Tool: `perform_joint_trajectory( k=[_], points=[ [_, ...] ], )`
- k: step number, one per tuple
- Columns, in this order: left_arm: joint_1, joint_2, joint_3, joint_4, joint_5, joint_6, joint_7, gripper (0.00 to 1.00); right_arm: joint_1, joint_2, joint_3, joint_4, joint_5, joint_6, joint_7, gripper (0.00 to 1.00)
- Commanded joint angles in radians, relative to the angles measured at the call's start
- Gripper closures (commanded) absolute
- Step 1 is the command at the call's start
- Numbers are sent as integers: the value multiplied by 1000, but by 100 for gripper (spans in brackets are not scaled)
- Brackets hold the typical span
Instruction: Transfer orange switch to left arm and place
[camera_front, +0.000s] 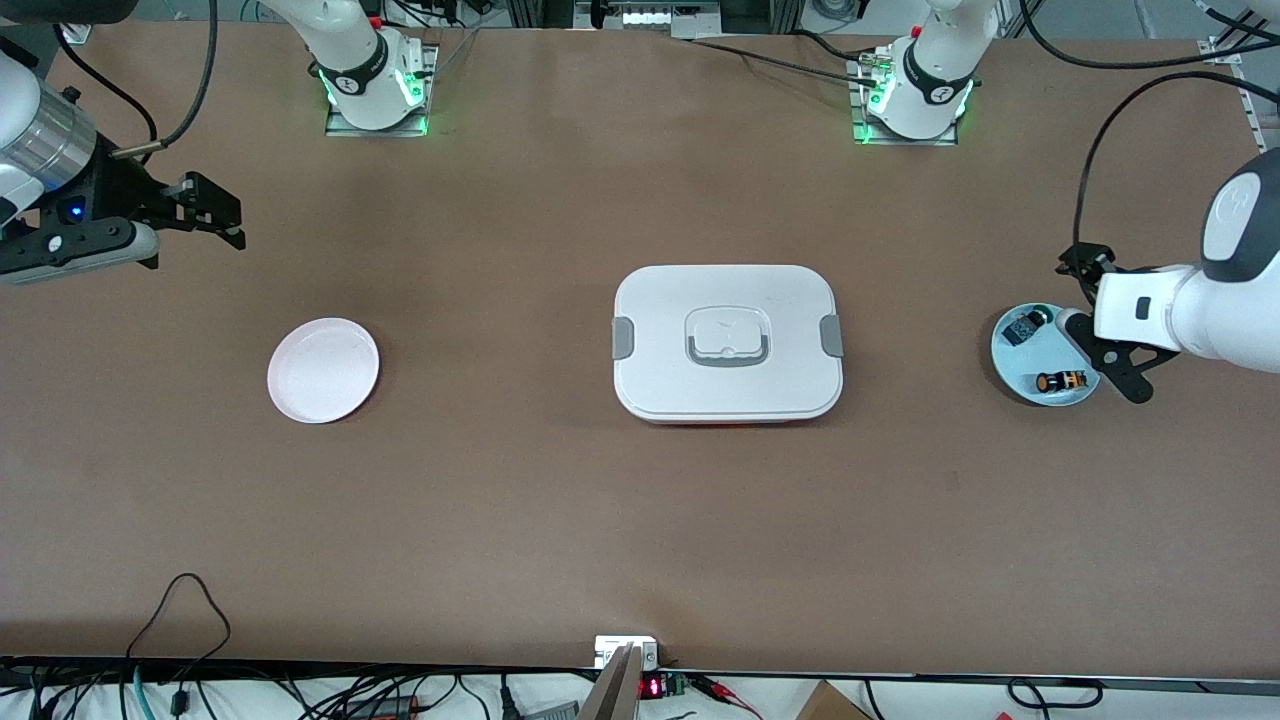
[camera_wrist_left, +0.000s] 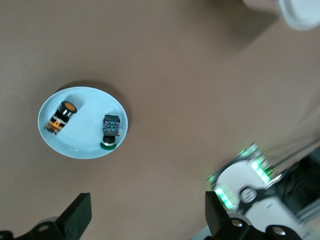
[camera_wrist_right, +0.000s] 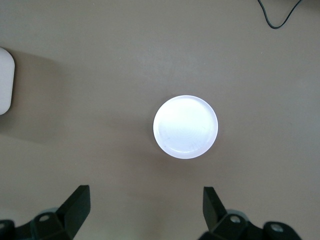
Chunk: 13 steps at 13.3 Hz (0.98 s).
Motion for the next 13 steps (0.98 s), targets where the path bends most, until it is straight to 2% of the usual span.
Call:
perform_joint_trajectory(
  k=[1, 2, 4, 5, 6, 8, 9, 10, 11, 12, 13],
  points=[
    [9, 12, -50, 63, -29, -44, -256, 0, -2, 13, 2, 11, -10, 6, 0, 0],
    [9, 12, -69, 66, -26, -43, -334, 0, -2, 12, 2, 11, -10, -1, 0, 0],
    [8, 12, -90, 93, -31, -37, -375, 0, -3, 12, 2, 9, -8, -6, 0, 0],
    [-18, -22, -62, 94, -35, 6, -373, 0, -3, 12, 2, 9, -8, -5, 0, 0],
    [-59, -82, 13, 45, -44, 75, -375, 0, -2, 10, 2, 9, -7, -6, 0, 0],
    [-188, -193, 275, -44, -191, 196, -376, 0, -3, 10, 1, 9, -3, -6, 2, 0],
    [-249, -249, 390, -117, -266, 274, -376, 0, -3, 12, 1, 11, -3, -5, 0, 0],
    [-340, -326, 507, -230, -306, 395, -384, 0, -2, 10, 1, 11, -3, -5, 0, 0],
    [-397, -396, 582, -327, -328, 498, -414, 0, -2, 10, 1, 11, -3, -5, 0, 0],
    [-419, -449, 607, -413, -359, 581, -457, 0, -2, 10, 1, 9, -2, -5, 0, 0],
    [-448, -484, 617, -454, -362, 603, -483, 0, -2, 10, 1, 11, -2, -5, 0, 0]
  ],
)
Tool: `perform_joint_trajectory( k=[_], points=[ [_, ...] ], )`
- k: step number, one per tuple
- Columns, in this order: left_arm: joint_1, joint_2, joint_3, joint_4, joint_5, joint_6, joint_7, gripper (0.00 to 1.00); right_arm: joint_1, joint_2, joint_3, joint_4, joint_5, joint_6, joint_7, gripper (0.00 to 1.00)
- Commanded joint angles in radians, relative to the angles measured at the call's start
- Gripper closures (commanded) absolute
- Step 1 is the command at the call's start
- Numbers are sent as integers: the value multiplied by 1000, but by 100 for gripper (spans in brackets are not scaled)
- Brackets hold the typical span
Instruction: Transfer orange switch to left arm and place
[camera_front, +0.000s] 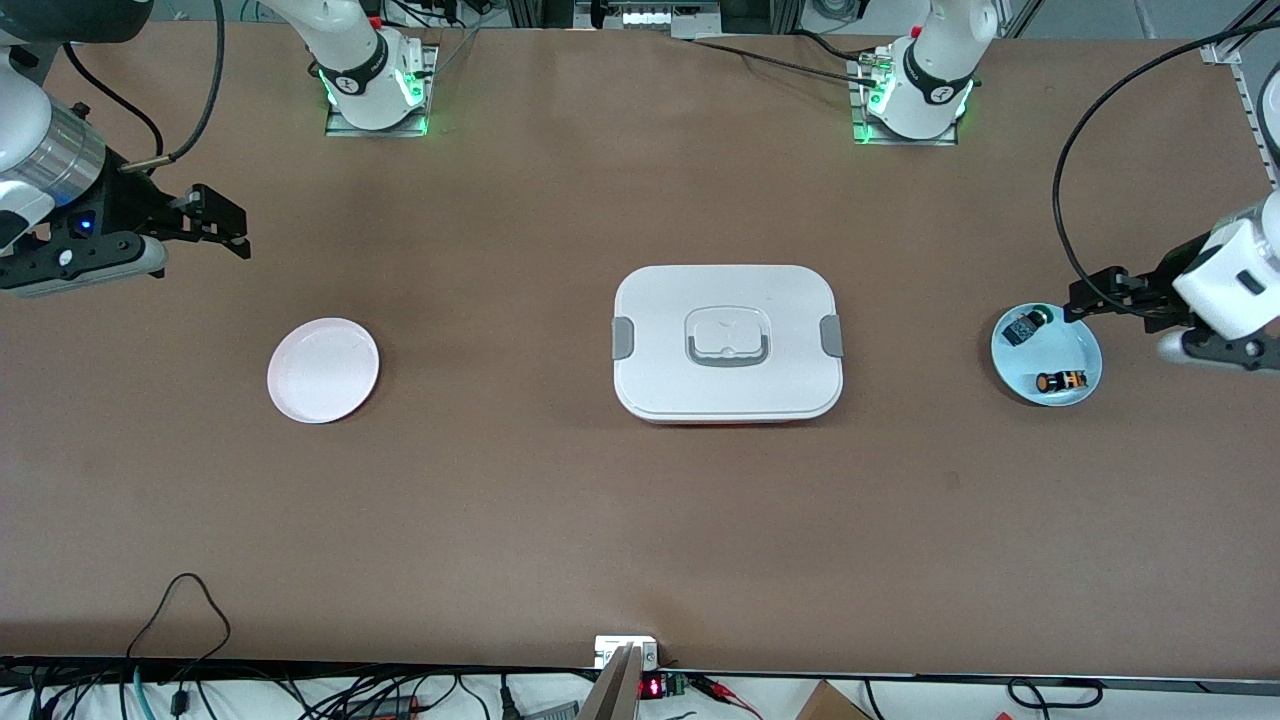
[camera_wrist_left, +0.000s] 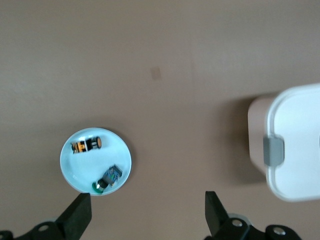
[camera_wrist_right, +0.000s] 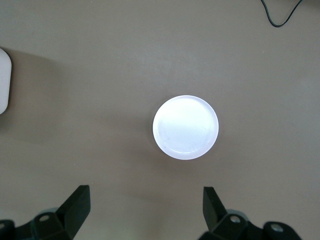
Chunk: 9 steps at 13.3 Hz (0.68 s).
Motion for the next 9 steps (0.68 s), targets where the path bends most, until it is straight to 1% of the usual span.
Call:
perform_joint_trajectory(
  k=[1, 3, 7, 9],
  points=[
    [-120, -162, 88, -195, -24, 102, -88, 0, -1, -3, 1, 9, -2, -8, 2, 0],
    [-132, -160, 99, -195, -20, 92, -98, 0, -3, -3, 1, 9, 0, -8, 2, 0],
    [-135, -119, 87, -129, -10, 27, -98, 0, -3, -3, 1, 9, 1, -8, 0, 0],
    [-142, -117, 82, -123, 35, 20, -102, 0, -3, -3, 1, 9, 1, -8, 2, 0]
  ],
)
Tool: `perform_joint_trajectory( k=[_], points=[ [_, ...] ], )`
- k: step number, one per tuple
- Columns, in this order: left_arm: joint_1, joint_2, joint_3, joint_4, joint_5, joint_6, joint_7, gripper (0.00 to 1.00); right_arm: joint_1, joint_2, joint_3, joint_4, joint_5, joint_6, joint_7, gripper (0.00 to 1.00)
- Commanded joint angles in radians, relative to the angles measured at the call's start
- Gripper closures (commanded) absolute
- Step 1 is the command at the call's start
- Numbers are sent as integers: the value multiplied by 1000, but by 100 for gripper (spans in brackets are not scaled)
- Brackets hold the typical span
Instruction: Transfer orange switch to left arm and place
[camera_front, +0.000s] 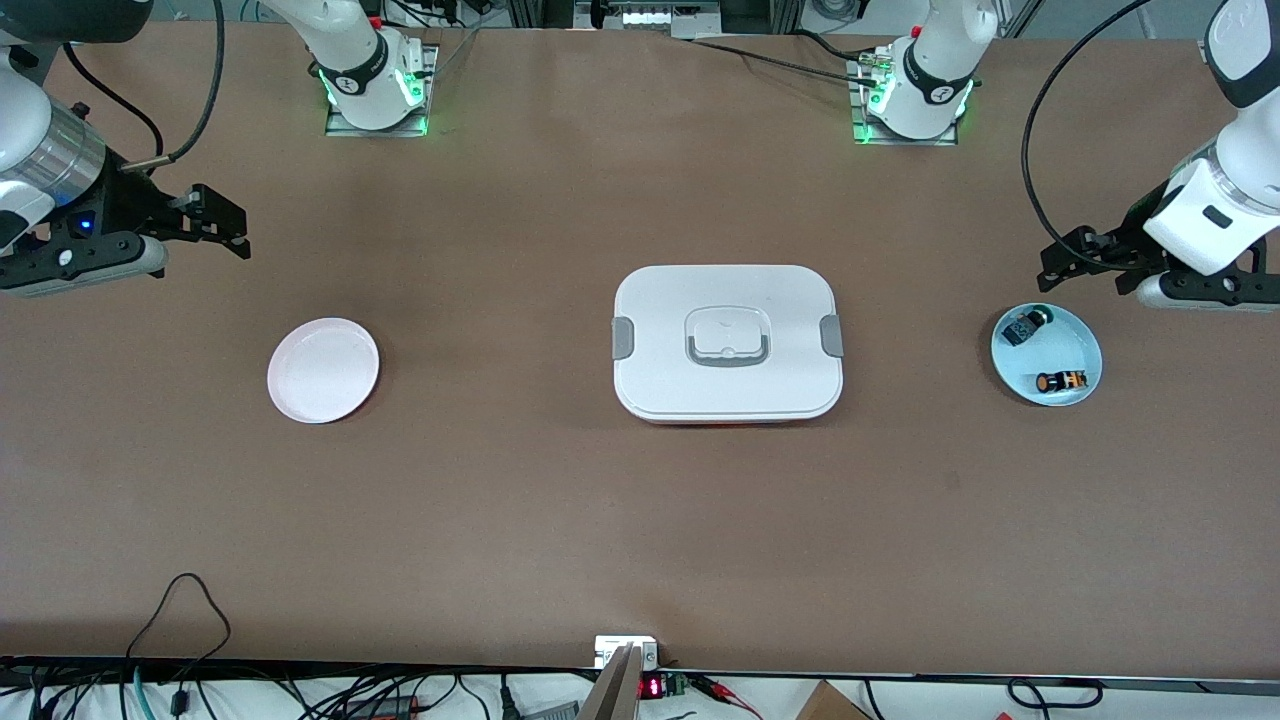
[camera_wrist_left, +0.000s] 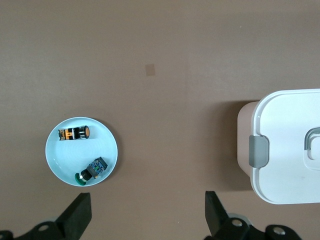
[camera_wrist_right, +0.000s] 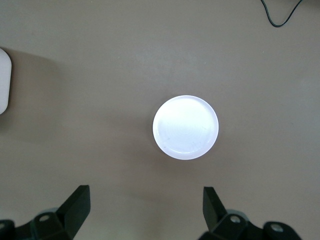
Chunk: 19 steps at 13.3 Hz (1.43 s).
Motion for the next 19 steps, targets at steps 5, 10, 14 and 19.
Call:
perform_joint_trajectory(
  k=[5, 10, 14, 19],
  points=[
    [-17, 17, -1, 38, 36, -32, -20, 0, -3, -3, 1, 9, 1, -8, 2, 0],
    [-17, 21, -4, 50, 36, -40, -20, 0, -4, -3, 0, 9, 1, -10, 2, 0],
    [-19, 21, -6, 52, 36, -43, -20, 0, -4, -3, 1, 9, 1, -10, 2, 0],
    [-20, 26, -7, 65, 38, -63, -26, 0, -4, -2, 0, 9, 1, -10, 2, 0]
  ],
)
